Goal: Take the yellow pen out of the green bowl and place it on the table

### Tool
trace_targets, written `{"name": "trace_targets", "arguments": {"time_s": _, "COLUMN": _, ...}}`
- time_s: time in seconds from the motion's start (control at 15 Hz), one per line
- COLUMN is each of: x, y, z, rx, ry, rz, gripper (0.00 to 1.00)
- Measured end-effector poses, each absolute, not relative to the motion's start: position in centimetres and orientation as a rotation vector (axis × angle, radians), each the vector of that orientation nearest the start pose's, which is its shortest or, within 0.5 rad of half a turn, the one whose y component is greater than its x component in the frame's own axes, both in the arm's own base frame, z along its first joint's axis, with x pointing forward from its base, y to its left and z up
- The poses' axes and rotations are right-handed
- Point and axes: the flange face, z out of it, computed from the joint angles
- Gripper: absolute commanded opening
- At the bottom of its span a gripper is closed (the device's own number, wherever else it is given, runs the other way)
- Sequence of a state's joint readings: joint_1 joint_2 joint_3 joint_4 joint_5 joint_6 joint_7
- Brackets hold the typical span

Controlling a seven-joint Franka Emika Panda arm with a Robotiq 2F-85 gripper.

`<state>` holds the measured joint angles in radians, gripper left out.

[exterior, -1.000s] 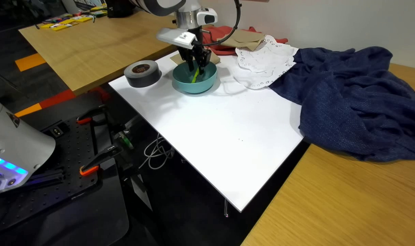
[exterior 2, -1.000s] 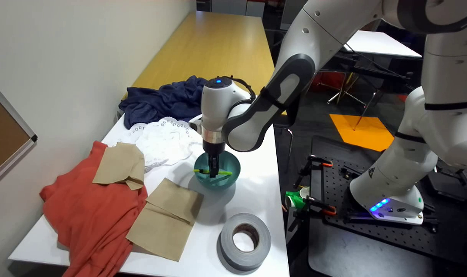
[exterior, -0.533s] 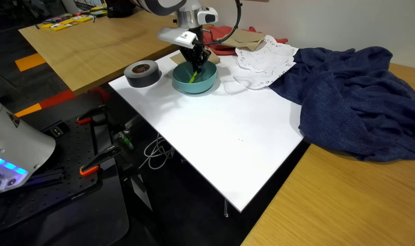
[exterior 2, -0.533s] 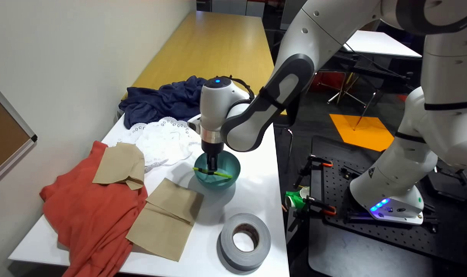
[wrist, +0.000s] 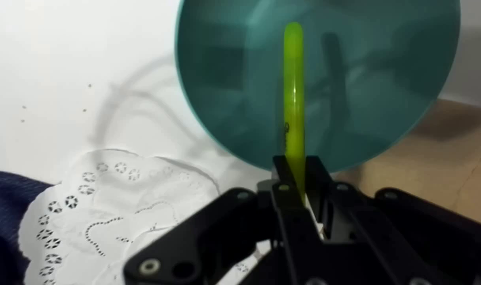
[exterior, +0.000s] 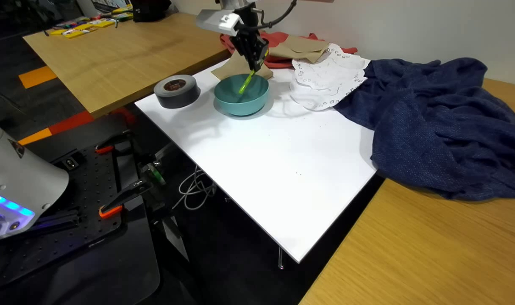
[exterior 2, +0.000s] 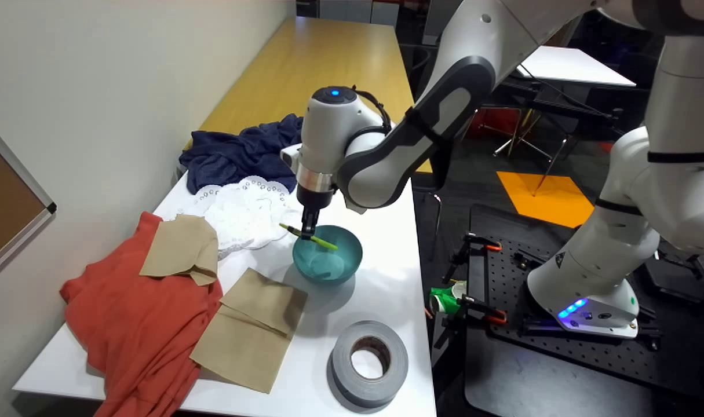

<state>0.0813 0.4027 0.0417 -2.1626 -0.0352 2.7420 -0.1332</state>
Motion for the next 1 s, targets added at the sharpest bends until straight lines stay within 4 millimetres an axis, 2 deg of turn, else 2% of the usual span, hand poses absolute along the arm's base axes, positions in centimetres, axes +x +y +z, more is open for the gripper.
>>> {"name": "trace_targets", "arguments": {"time_s": 0.27, "x": 57.2, "y": 4.8, "z": 28.5, "rx": -3.168, "ry": -0.245, "rz": -0.425, "gripper": 0.04}}
{"name": "trace_targets", "arguments": {"time_s": 0.47, "x": 56.1, "y": 2.3, "z": 31.2, "rx": -3.216, "ry": -0.073, "rz": -0.500, "gripper": 0.04}}
{"name": "trace_targets", "arguments": {"time_s": 0.67, "x": 55.2, "y": 0.4, "z": 31.1, "rx": -3.240, "ry": 0.100, "rz": -0.495, "gripper": 0.04}}
{"name": "trace_targets", "arguments": {"time_s": 1.0, "x": 53.3, "y": -1.8, "z": 27.5, "rx": -3.234, "ry": 0.358, "rz": -0.373, "gripper": 0.04}}
